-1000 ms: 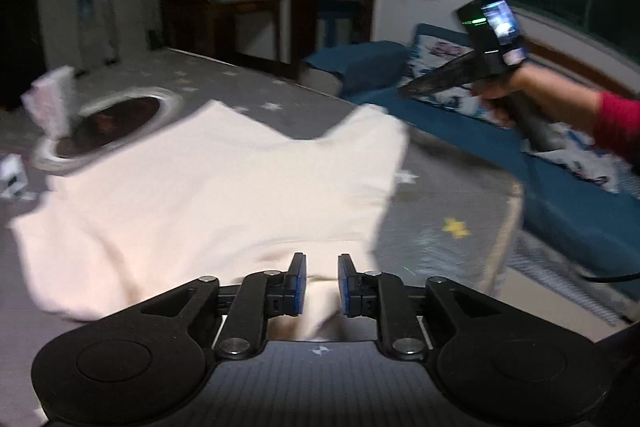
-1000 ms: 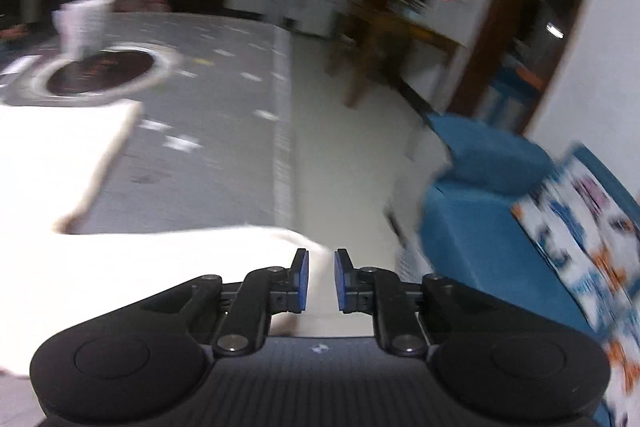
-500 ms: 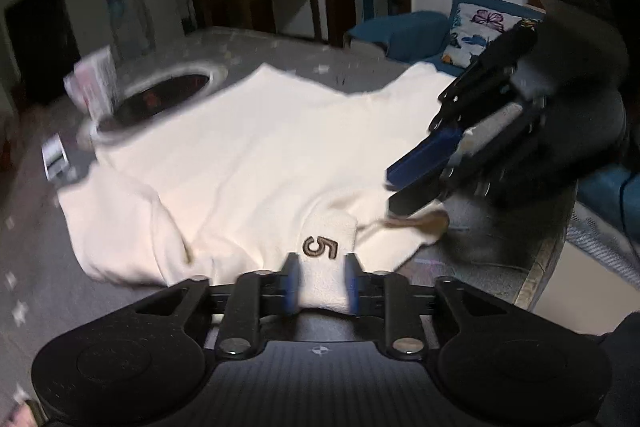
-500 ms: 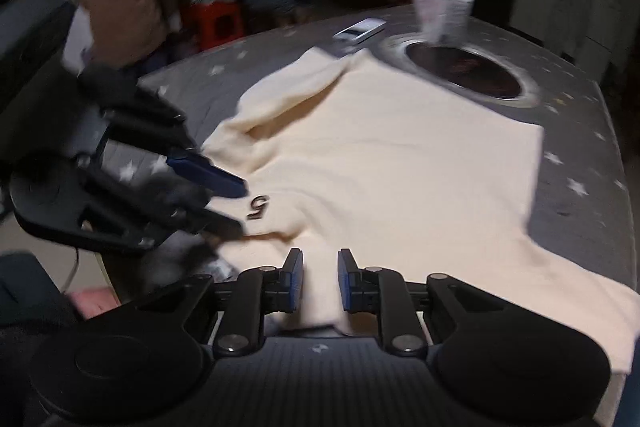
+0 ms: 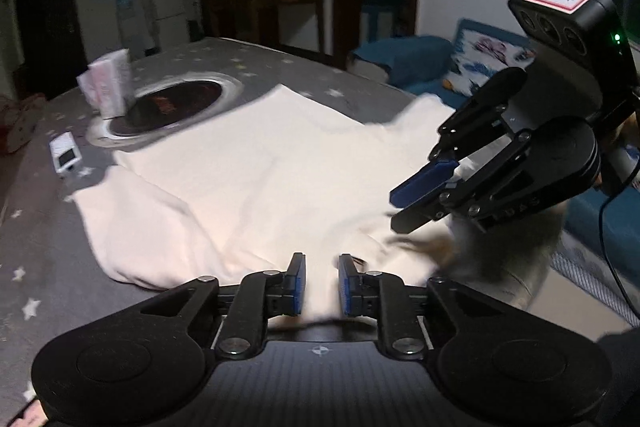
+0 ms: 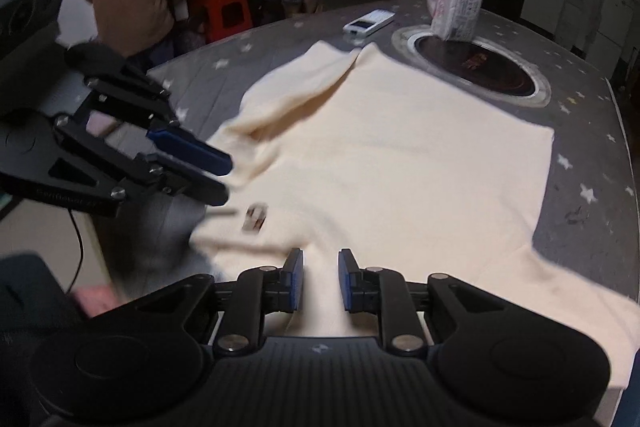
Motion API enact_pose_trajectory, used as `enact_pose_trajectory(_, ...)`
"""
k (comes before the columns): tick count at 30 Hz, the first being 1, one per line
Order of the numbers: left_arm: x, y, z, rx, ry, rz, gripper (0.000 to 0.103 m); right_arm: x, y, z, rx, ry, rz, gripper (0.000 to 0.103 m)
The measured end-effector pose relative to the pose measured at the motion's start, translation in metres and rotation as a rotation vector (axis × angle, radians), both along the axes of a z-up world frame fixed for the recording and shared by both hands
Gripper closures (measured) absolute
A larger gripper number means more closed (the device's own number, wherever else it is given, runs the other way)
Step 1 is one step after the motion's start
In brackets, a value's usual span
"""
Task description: Fold clothes
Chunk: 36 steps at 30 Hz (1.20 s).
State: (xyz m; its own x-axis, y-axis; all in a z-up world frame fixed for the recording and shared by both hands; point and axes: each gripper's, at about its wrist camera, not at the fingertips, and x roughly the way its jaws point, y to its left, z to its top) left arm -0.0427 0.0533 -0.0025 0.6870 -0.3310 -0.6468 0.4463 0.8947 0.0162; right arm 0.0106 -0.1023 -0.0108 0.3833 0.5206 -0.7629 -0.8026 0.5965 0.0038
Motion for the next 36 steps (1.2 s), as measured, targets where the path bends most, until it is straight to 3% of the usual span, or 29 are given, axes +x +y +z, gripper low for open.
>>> enact_pose_trajectory(6, 0.003, 0.028, 0.004, -0.014, 0.000, 0.147, 0.060, 0.048, 0.032, 0.024, 0.055, 0.018, -0.009, 0.085)
enact_pose_trajectory(9, -0.005, 0.040, 0.005, -0.038, -0.008, 0.191, 0.058, 0.080, 0.061, 0.029, 0.100, 0.069, -0.024, 0.085)
enact_pose_trajectory(20, -0.020, 0.102, 0.014, -0.101, -0.009, 0.394, 0.048, 0.174, 0.172, -0.015, 0.109, 0.106, -0.156, 0.084)
enact_pose_trajectory(25, -0.026, 0.126, 0.014, -0.127, -0.015, 0.470, 0.045, 0.185, 0.193, -0.030, 0.097, 0.126, -0.186, 0.084)
enact_pose_trajectory(27, -0.029, 0.134, 0.013, -0.136, -0.017, 0.495, 0.045, 0.181, 0.198, -0.029, 0.084, 0.107, -0.190, 0.093)
enact_pose_trajectory(28, -0.031, 0.138, 0.013, -0.140, -0.019, 0.507, 0.045, 0.176, 0.199, -0.027, 0.084, 0.092, -0.182, 0.099)
enact_pose_trajectory(36, -0.046, 0.165, 0.009, -0.166, -0.019, 0.587, 0.044, 0.137, 0.216, 0.018, 0.192, 0.053, -0.087, 0.101)
